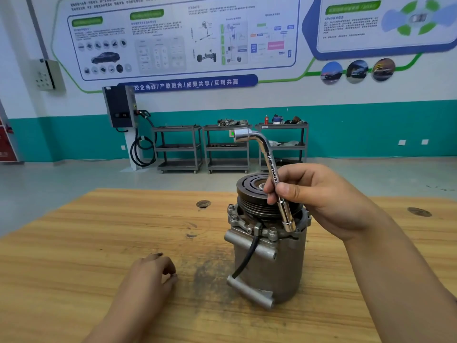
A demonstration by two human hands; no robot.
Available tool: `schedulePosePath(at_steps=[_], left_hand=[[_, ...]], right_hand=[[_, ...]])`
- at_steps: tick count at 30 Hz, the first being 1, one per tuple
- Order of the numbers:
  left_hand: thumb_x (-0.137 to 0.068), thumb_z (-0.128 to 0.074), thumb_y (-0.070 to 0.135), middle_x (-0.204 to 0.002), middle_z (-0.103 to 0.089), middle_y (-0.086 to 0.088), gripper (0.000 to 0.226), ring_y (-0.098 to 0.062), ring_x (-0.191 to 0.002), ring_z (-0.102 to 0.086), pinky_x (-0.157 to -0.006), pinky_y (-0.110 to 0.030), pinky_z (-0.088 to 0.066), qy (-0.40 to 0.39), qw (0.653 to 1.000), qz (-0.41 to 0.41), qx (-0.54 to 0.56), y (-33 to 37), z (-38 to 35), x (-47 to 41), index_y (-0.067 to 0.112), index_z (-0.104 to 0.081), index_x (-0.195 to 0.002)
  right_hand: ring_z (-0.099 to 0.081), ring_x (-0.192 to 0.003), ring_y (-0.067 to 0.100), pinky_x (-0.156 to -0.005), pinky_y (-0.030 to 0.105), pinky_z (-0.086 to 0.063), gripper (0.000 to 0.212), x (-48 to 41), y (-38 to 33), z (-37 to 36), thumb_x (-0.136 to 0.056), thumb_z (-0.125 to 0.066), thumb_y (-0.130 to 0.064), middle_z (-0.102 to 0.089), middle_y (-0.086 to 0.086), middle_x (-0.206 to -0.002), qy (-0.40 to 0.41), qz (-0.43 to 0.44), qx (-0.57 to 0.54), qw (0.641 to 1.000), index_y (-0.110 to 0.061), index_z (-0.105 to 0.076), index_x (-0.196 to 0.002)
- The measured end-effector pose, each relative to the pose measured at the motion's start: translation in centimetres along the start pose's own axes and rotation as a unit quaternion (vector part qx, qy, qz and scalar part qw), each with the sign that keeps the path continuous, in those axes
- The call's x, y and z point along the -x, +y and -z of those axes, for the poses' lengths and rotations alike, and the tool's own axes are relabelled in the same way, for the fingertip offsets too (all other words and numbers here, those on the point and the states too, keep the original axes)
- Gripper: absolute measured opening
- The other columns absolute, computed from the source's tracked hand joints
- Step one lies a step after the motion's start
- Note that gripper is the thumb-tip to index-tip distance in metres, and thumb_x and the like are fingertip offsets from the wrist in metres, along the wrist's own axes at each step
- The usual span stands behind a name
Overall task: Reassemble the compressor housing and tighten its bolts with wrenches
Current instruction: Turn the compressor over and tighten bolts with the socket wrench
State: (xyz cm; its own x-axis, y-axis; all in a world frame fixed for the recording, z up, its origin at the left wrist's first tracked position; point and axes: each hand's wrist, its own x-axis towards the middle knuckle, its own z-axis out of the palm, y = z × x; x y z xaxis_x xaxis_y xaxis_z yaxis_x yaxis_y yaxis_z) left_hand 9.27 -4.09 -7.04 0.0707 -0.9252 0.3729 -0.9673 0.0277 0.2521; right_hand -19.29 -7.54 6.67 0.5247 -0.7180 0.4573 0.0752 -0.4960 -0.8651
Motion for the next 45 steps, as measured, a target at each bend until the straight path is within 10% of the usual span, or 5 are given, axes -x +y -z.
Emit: schedulePosePath(at_steps=[9,16,24,35,45], left_hand=[[-0.081,-0.068,0.020,-0.069,-0.062,0.023,0.022,0.015,-0.072,-0.051,-0.060,-0.001,-0.035,0.174,0.958,-0.114,0.198,8.1,4.7,1.4,0.040,-0.057,-0.078],[-0.078,-0.061,0.030,-0.088,-0.063,0.028,0.017,0.012,-0.074,-0.054,-0.061,-0.001,-0.037,0.184,0.922,-0.173,0.294,13.4,6.4,1.4,0.045,-0.062,-0.086],[-0.086,-0.065,0.025,-0.091,-0.068,0.016,0.017,-0.005,-0.090,-0.056,-0.077,-0.011,-0.037,0.192,0.939,-0.183,0.220,17.3,5.1,-0.7,0.027,-0.073,-0.101],[-0.065,-0.084,0.014,-0.070,-0.049,-0.001,0.018,-0.024,-0.067,-0.048,-0.048,-0.034,-0.043,0.230,0.944,-0.217,0.089,18.2,4.8,-1.6,0.019,-0.078,-0.082],[-0.059,-0.088,0.015,-0.089,-0.049,-0.004,0.019,-0.027,-0.083,-0.048,-0.066,-0.034,-0.043,0.284,0.934,-0.171,0.131,18.2,3.0,-1.8,0.014,-0.070,-0.068]], right_hand=[[-0.064,-0.069,0.005,-0.062,0.013,-0.047,0.012,-0.1,0.2,0.4,-0.074,-0.060,-0.020,-0.069,0.000,-0.067,0.055,0.030,-0.059,0.996,-0.015,-0.070,-0.079],[-0.063,-0.066,0.006,-0.059,0.017,-0.050,0.016,-0.1,0.1,1.5,-0.075,-0.055,-0.018,-0.067,0.000,-0.068,0.120,0.031,-0.147,0.981,-0.014,-0.070,-0.079],[-0.063,-0.072,0.006,-0.068,0.028,-0.046,0.013,0.4,-0.3,2.8,-0.073,-0.060,-0.023,-0.068,-0.004,-0.069,0.163,0.044,-0.101,0.980,-0.020,-0.068,-0.084],[-0.061,-0.076,0.012,-0.078,0.037,-0.044,0.017,0.8,-0.8,2.7,-0.070,-0.061,-0.024,-0.069,-0.004,-0.069,0.183,0.041,-0.050,0.981,-0.020,-0.065,-0.086],[-0.069,-0.072,0.012,-0.059,0.016,-0.049,0.016,0.9,-1.0,3.0,-0.083,-0.065,-0.005,-0.073,0.001,-0.072,0.133,0.023,0.052,0.990,-0.020,-0.062,-0.088]])
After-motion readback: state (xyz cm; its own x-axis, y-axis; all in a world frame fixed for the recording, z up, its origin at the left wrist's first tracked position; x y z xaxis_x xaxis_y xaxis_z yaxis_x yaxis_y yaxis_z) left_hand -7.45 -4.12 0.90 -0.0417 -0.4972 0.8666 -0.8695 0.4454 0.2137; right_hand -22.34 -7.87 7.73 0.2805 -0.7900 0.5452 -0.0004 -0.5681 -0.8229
